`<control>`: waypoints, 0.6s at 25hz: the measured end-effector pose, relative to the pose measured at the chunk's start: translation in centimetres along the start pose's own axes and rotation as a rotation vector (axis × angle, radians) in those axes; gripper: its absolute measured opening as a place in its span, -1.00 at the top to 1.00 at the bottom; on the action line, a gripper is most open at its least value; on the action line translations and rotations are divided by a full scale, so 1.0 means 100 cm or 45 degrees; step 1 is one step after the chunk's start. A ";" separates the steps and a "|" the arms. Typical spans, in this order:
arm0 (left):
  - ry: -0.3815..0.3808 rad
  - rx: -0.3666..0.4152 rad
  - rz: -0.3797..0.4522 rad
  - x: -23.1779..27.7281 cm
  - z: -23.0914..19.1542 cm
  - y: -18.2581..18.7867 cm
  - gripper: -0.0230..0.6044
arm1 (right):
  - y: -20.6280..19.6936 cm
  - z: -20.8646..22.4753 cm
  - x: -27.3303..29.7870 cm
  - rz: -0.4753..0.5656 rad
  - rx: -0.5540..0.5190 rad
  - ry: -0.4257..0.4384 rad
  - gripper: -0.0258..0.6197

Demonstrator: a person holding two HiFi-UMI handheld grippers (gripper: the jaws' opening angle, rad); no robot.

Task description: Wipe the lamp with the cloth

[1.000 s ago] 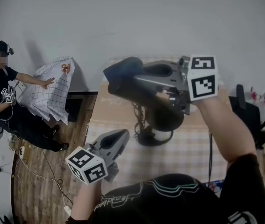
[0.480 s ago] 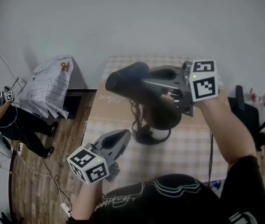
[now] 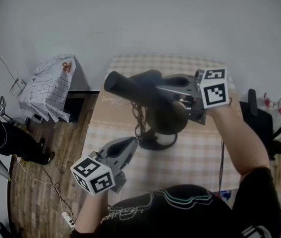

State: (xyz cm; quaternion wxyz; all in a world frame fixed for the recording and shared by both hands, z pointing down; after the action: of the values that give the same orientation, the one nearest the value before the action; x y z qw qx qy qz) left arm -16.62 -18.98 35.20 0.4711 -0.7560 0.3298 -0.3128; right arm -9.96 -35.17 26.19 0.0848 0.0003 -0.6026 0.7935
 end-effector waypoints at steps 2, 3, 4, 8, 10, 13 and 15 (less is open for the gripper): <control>-0.001 -0.002 -0.003 0.003 0.002 -0.001 0.93 | -0.005 0.005 -0.005 -0.003 0.020 -0.012 0.74; -0.004 0.000 -0.004 0.004 0.003 -0.001 0.93 | -0.008 0.008 -0.007 -0.006 0.029 -0.019 0.74; -0.005 -0.001 -0.005 0.005 0.004 -0.002 0.93 | -0.011 0.010 -0.009 -0.008 0.037 -0.027 0.74; -0.004 -0.014 -0.015 0.009 0.007 -0.004 0.93 | -0.023 0.023 -0.017 -0.029 0.066 -0.070 0.74; -0.004 -0.015 -0.017 0.010 0.009 -0.007 0.93 | -0.032 0.030 -0.021 -0.042 0.083 -0.096 0.74; 0.001 -0.018 -0.021 0.011 0.010 -0.010 0.93 | -0.044 0.040 -0.028 -0.049 0.118 -0.124 0.74; 0.003 -0.025 -0.026 0.012 0.011 -0.013 0.93 | -0.051 0.046 -0.032 -0.058 0.130 -0.144 0.74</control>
State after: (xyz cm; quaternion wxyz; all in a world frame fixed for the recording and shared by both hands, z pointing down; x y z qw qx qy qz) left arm -14.81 -18.96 36.16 0.4599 -0.7636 0.3257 -0.3153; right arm -6.56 -38.70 31.98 0.0685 0.0632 -0.5652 0.8197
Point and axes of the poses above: the fingertips, and each gripper's own axes: x forward along the fingers, z to its right, y out of its top, the point moved 3 cm from there along -x, backward along the fingers, and after that the axes turned 5 degrees about -y, right-handed, at the moved point
